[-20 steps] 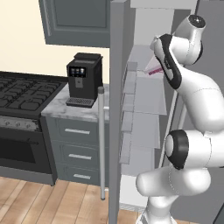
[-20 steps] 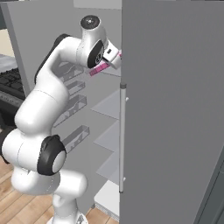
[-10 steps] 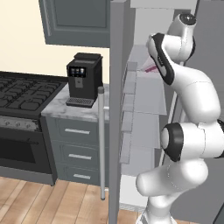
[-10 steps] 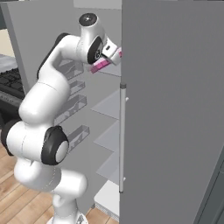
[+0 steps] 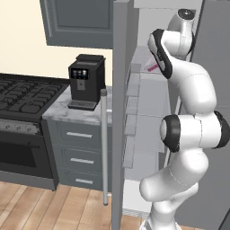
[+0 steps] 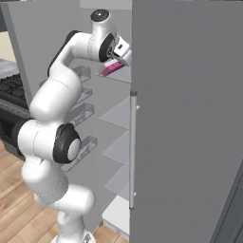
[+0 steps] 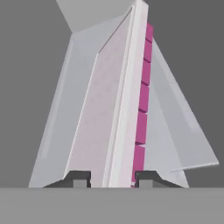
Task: The ice cube tray has been filled with water. Take the tray and place it in the freezer to make ice. Close the freezer door after placing the tray.
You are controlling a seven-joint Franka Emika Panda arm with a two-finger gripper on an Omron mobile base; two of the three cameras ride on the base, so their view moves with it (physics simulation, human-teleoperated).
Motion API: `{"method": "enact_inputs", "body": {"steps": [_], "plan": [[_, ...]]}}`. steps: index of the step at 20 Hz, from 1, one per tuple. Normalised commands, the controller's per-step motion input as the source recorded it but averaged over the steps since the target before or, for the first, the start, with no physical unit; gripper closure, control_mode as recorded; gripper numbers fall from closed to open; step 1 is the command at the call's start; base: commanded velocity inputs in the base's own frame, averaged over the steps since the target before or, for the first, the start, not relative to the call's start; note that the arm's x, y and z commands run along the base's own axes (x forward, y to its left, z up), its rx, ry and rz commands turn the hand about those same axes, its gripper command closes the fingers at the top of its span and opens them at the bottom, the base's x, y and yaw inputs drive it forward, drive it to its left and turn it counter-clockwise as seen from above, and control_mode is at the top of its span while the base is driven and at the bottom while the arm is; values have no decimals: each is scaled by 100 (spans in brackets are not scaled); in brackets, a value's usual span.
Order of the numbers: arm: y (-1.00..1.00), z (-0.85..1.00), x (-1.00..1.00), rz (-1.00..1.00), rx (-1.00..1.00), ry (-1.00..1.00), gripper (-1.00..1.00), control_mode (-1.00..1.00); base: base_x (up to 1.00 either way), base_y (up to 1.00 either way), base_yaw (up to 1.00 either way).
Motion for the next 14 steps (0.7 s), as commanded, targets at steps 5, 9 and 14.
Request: {"method": "enact_inputs", "body": {"steps": [5, 9, 14], "plan": [[-19, -27, 7, 4, 0, 0, 100, -100, 0, 0, 0], [0, -40, 28, 4, -2, 0, 100, -100, 0, 0, 0], [4, -32, 51, 1, -2, 0, 100, -100, 0, 0, 0]]}}
